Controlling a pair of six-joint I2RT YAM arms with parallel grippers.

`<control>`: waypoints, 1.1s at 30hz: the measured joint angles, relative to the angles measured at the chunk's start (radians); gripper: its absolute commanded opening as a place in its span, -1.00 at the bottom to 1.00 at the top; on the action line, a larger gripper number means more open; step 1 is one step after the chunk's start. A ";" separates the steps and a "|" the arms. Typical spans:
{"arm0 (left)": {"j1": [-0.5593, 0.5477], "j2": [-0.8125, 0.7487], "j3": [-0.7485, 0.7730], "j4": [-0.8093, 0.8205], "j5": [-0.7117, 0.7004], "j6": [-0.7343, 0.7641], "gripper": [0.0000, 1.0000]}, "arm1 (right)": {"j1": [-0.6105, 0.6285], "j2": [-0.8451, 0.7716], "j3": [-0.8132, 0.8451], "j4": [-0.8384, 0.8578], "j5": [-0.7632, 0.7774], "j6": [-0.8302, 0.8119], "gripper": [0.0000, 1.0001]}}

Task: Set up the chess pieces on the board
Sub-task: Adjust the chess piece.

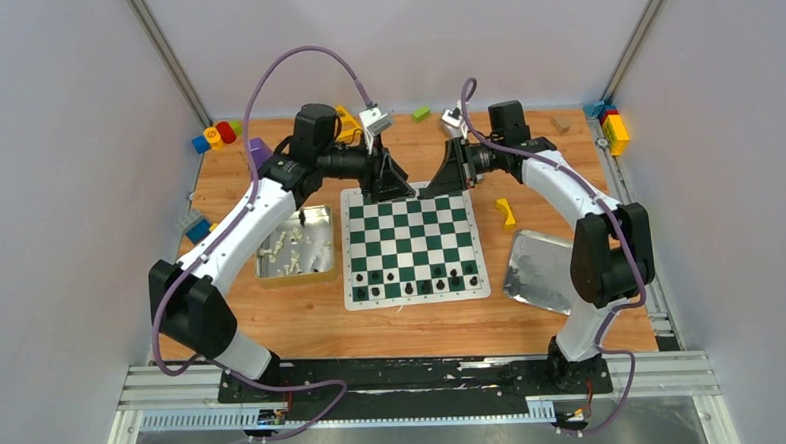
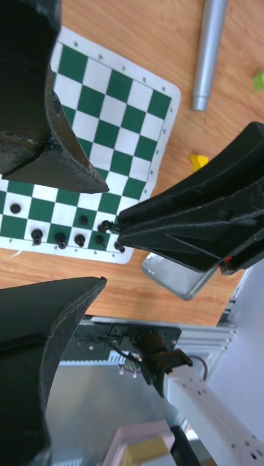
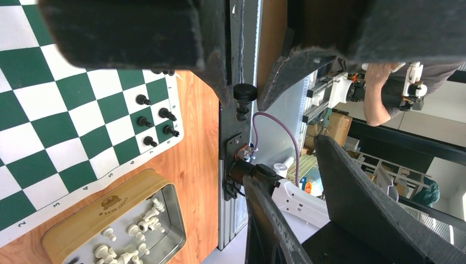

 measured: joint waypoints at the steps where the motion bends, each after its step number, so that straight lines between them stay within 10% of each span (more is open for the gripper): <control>1: 0.000 0.013 0.000 0.029 0.028 -0.025 0.23 | 0.000 0.000 0.000 0.003 -0.004 0.005 -0.98; 33: -0.001 0.129 -0.034 0.207 0.144 -0.235 -0.19 | -0.018 0.000 -0.001 0.120 -0.040 0.144 -1.00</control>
